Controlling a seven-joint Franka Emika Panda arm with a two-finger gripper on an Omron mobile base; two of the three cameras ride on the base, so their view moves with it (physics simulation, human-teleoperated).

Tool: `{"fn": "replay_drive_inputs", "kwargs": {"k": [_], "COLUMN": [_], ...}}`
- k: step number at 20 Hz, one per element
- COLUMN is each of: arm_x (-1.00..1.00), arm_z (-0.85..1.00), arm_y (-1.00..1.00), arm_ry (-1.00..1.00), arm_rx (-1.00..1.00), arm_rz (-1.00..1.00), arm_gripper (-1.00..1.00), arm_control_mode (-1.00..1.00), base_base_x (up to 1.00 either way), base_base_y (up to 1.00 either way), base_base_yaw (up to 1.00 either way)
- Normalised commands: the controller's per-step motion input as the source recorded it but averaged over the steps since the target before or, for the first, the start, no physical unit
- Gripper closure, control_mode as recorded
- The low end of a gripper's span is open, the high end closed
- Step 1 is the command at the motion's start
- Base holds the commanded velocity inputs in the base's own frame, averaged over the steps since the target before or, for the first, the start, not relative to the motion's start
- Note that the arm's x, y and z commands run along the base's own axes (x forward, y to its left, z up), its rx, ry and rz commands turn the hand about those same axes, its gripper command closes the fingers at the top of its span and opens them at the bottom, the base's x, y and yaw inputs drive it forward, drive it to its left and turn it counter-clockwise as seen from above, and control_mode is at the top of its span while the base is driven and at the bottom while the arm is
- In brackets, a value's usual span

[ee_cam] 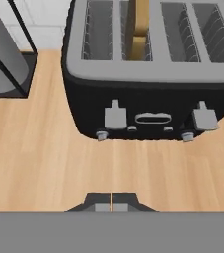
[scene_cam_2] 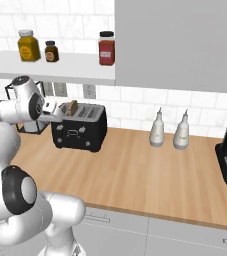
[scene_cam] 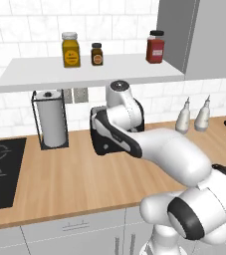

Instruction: Start the toaster. Once the lever pops up, take the bread to the plate on the dining counter.

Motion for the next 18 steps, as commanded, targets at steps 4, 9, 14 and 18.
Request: {"fn": "replay_drive_inputs", "kwargs": {"k": [4, 9, 14, 18], "arm_x": [0.33, 0.29, 0.28, 0.21], "arm_z": [-0.14, -0.12, -0.16, -0.20], "arm_y": [-0.10, -0.11, 0.00, 0.00], "arm_ry": [-0.04, -0.04, -0.03, -0.04], "arm_rx": [0.00, 0.00, 0.00, 0.00], "arm_rz": [0.00, 0.00, 0.00, 0.00], "arm_gripper": [1.00, 1.00, 1.00, 1.00], "arm_control_mode": [-1.00, -1.00, -1.00, -1.00], "base_base_x": [0.00, 0.00, 0.00, 0.00], "base_base_y": [0.00, 0.00, 0.00, 0.00], "base_base_yaw": [0.00, 0.00, 0.00, 0.00]}}
